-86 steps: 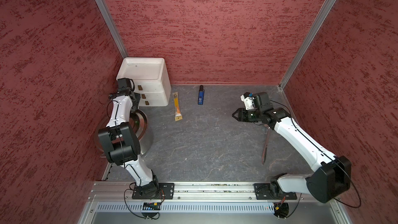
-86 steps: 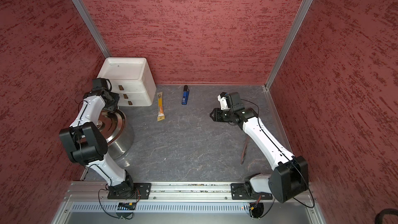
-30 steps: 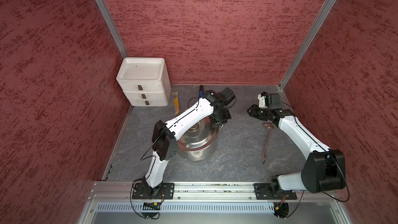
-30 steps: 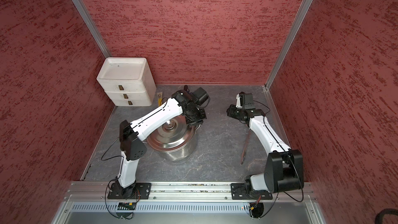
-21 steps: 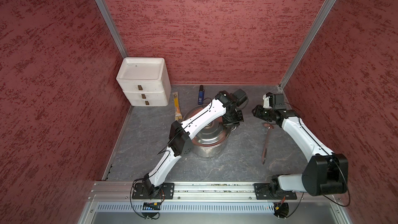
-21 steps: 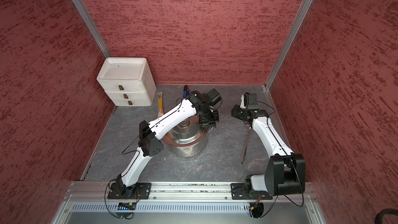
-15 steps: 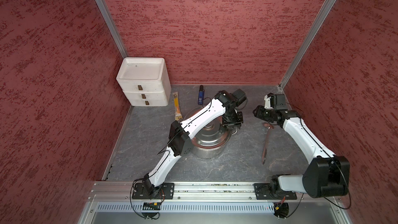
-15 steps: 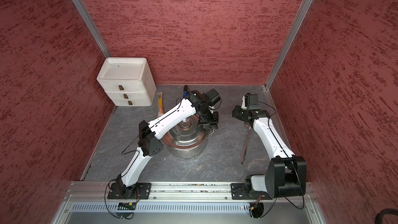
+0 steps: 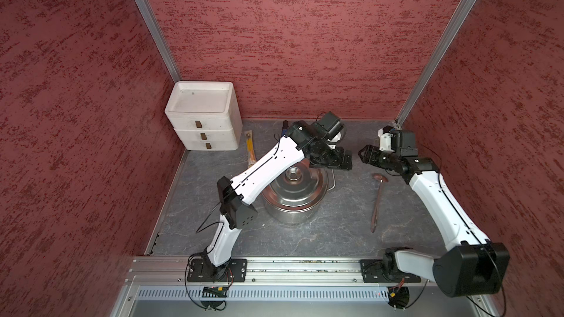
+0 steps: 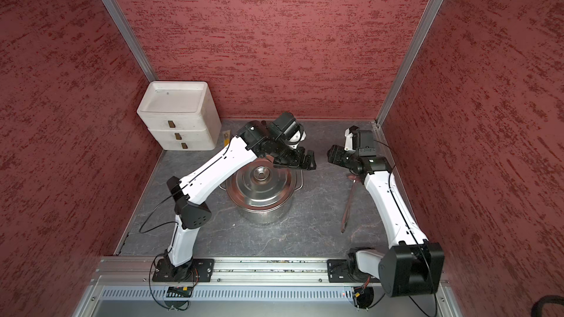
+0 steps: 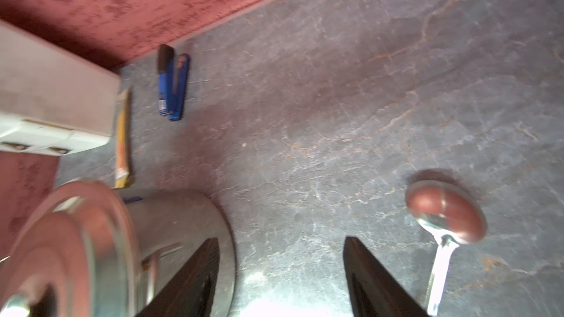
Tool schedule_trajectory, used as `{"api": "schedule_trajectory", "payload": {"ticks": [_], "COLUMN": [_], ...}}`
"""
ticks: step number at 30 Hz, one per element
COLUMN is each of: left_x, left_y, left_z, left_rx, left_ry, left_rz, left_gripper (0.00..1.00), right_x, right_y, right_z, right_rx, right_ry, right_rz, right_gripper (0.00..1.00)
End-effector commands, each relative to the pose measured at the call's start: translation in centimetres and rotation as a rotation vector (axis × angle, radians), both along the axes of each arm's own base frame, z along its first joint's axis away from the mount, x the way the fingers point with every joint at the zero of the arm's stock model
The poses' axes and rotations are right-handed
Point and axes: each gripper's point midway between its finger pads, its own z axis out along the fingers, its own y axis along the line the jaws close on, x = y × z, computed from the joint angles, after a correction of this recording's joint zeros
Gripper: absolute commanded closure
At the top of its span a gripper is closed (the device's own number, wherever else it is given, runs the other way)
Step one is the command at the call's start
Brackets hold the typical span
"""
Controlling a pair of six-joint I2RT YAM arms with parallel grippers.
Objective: Stir the soup with a spoon
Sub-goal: Move the pan to the center of the board, then pick up the lid from the pan.
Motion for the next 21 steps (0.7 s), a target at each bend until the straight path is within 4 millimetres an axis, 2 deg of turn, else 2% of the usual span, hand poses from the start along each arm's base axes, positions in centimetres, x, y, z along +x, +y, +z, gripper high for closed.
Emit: {"api": "schedule_trajectory", "payload": {"ticks": [1,2,5,7,9,12,13,14,17,21], "left_x": [2.1,2.8,5.0,5.9,6.8,5.7,5.0,4.3,2.8,1.3], "left_y": [2.2,3.6,8.7,13.3,18.3,25.3,28.1,30.2,34.2,36.4], "left_z": [5.7,7.0,9.0,10.1,10.1,9.8,9.4,8.9,6.7,4.1], "left_rx": [-0.058,-0.065,-0.085,-0.125,-0.186,-0.316,-0.357,-0.361,-0.269,-0.120], "left_ry": [-0.281,-0.339,-0.451,-0.506,-0.554,-0.634,-0.652,-0.659,-0.627,-0.545], "left_rz": [0.032,0.076,0.236,0.382,0.533,0.711,0.807,0.870,0.967,0.992], "left_gripper": [0.00,0.00,0.00,0.00,0.00,0.00,0.00,0.00,0.00,0.00], "right_x": [-1.4,-1.8,-3.9,-5.5,-7.0,-9.2,-9.4,-9.6,-9.8,-9.3], "right_y": [3.4,4.5,9.2,12.6,15.7,19.7,20.8,21.5,23.9,26.3], "right_z": [3.6,4.1,5.2,5.5,5.3,4.5,4.3,4.1,3.5,1.9], "right_rx": [0.041,0.035,0.020,-0.007,-0.041,-0.082,-0.075,-0.063,-0.050,-0.082], "right_ry": [-0.113,-0.139,-0.186,-0.203,-0.219,-0.258,-0.280,-0.293,-0.336,-0.321], "right_rz": [0.196,0.256,0.450,0.579,0.698,0.861,0.898,0.924,1.013,1.087], "right_gripper": [0.30,0.29,0.29,0.29,0.29,0.27,0.27,0.26,0.24,0.22]}}
